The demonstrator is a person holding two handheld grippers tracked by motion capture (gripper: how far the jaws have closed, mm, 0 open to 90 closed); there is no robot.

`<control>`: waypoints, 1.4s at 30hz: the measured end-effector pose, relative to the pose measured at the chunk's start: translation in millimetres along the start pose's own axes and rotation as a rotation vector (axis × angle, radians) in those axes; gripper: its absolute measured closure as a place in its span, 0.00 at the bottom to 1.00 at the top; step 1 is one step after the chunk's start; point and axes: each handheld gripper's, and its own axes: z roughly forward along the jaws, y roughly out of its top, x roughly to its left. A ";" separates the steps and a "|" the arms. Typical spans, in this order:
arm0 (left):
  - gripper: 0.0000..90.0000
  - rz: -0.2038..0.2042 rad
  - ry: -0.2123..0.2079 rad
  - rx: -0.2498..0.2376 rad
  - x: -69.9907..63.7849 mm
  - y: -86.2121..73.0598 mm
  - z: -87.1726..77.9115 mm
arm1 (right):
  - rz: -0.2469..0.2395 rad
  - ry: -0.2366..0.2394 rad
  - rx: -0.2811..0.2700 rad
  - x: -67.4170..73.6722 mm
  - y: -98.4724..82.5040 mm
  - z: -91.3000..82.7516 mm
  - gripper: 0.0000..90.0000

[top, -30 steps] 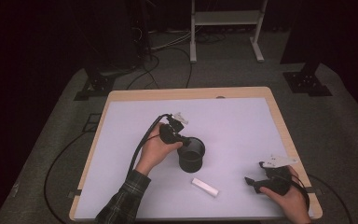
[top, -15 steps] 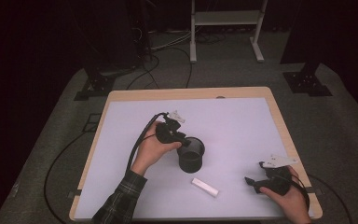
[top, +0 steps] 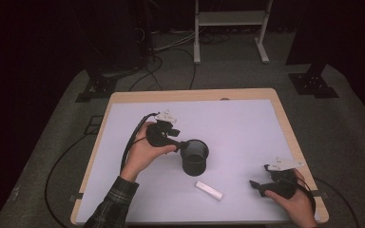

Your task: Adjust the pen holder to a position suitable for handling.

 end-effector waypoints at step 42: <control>0.21 -0.063 0.184 -0.069 -6.9 -97.7 -58.3 | -0.004 -0.001 0.003 0.2 0.4 0.2 0.13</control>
